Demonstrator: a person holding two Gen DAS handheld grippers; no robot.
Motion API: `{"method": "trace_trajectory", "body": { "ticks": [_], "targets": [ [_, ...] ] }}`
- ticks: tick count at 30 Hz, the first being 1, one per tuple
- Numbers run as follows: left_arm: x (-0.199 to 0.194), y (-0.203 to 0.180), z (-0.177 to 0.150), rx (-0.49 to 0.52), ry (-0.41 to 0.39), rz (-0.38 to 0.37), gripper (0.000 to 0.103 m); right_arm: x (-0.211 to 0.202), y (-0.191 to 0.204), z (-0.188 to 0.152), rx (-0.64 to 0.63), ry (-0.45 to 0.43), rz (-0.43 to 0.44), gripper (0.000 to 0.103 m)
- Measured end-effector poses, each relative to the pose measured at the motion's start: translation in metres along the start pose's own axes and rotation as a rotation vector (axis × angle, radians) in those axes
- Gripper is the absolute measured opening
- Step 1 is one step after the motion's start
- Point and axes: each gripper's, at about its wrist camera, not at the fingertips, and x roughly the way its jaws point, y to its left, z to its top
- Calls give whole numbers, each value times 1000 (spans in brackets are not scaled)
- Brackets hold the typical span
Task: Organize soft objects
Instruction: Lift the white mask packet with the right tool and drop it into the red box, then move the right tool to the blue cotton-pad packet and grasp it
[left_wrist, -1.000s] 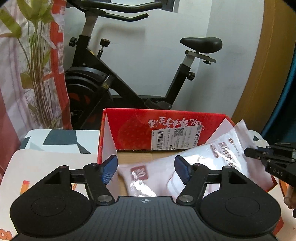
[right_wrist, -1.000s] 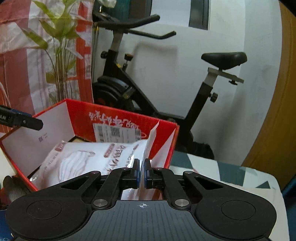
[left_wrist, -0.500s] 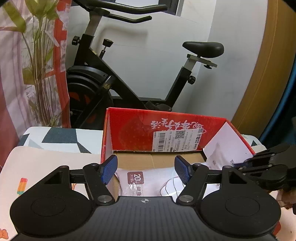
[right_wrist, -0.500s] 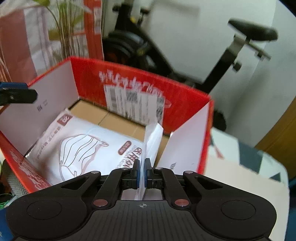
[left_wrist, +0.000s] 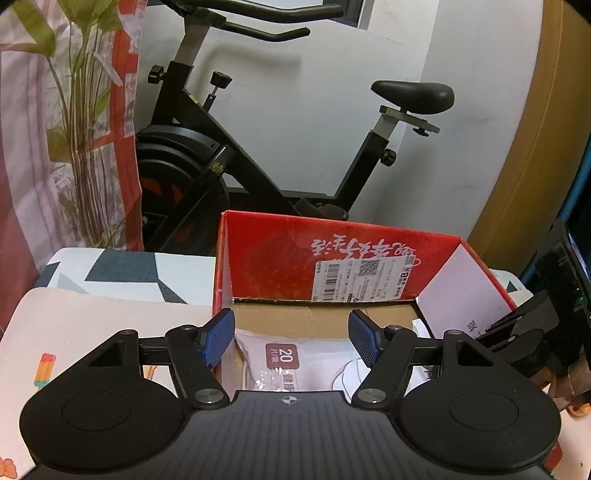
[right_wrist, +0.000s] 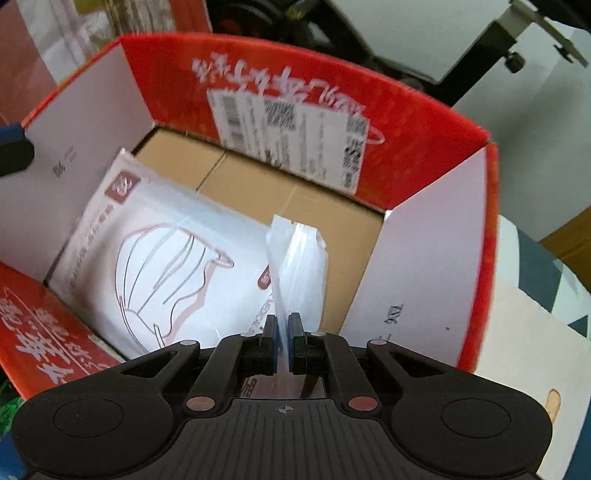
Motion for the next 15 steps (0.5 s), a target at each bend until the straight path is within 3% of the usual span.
{"method": "trace_trajectory", "body": {
  "ticks": [5, 7, 11, 12, 15],
  "targets": [
    [-1, -3, 0, 16, 3, 8, 70, 0, 2, -1, 0, 5, -13, 11],
    [-3, -4, 0, 20, 3, 12, 70, -7, 5, -3, -3, -25, -39, 19],
    [-11, -7, 3, 33, -8, 15, 70, -33, 5, -9, 10, -93, -79, 23],
    [-13, -8, 3, 36, -10, 16, 70, -40, 5, -11, 13, -110, -81, 28],
    [-24, -12, 1, 50, -18, 16, 70, -68, 6, -22, 12, -198, -101, 66]
  ]
}}
